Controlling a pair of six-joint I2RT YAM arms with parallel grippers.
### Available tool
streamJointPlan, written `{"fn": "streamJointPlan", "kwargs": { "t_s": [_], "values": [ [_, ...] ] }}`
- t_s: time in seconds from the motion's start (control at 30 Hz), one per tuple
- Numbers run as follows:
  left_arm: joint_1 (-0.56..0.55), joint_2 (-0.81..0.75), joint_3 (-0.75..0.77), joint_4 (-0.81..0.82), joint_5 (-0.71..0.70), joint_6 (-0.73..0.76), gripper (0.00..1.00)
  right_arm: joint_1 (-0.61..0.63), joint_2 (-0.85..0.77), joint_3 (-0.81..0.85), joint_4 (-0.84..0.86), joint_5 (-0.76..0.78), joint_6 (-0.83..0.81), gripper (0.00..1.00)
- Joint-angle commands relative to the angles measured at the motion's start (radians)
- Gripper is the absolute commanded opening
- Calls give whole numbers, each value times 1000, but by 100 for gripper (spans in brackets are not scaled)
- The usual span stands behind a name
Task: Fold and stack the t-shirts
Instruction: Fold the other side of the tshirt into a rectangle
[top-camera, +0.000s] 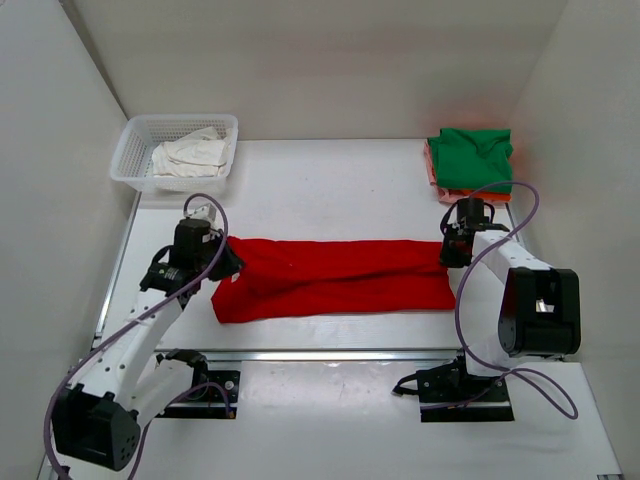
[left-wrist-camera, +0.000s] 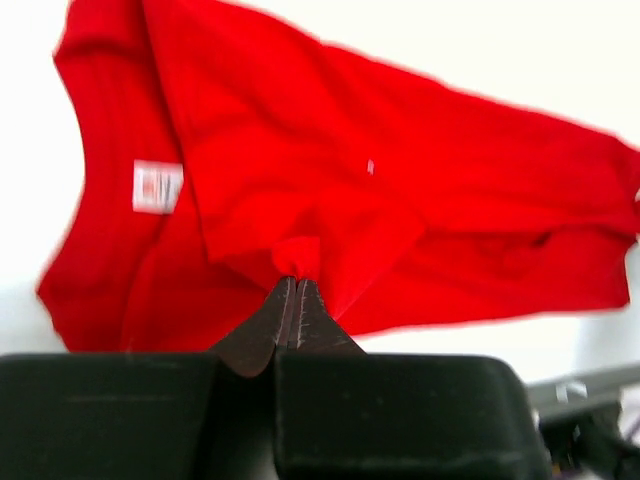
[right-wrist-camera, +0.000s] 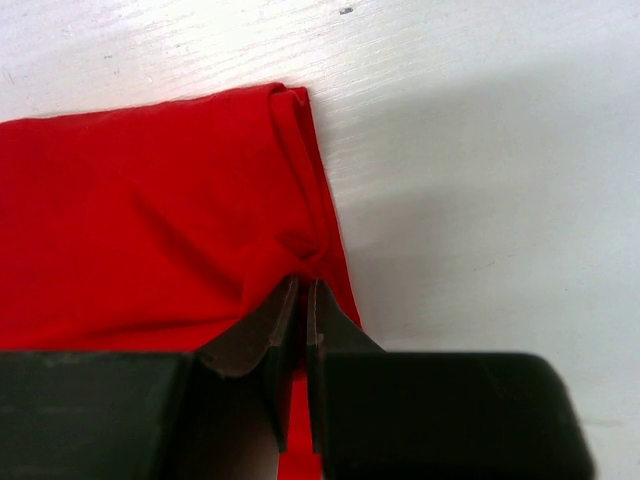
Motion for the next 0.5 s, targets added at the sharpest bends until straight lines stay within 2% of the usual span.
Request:
{"fn": "streamJointPlan", "kwargs": {
  "t_s": [0.0, 0.07, 0.13, 0.17, 0.2, 0.23, 0.27, 0.3, 0.47],
  "values": [
    [24, 81, 30, 106, -75, 36, 0, 1, 18, 29, 24, 0, -10, 0],
    [23, 125, 17, 126, -69, 43, 0, 15, 26, 40, 11, 4, -12, 0],
    [18, 147, -19, 156, -86, 33, 8, 13, 33, 43, 8, 4, -16, 2],
    [23, 159, -22, 178, -87, 31, 26, 21, 38, 40, 5, 16, -4, 10],
    [33, 174, -39, 198, -119, 33, 39, 21, 46, 54, 0, 13, -7, 16],
    [36, 194, -35, 192, -179, 36, 50, 23, 49, 63, -41, 38, -3, 31],
    [32, 205, -29, 180, -208, 40, 54, 26, 53, 83, -64, 61, -1, 55],
    [24, 219, -6, 155, -243, 62, 56, 32, 64, 98, -76, 82, 2, 65],
    [-46, 213, 73, 42, -311, 88, 58, 90, -15, 108, -63, 179, -23, 65]
  ]
}}
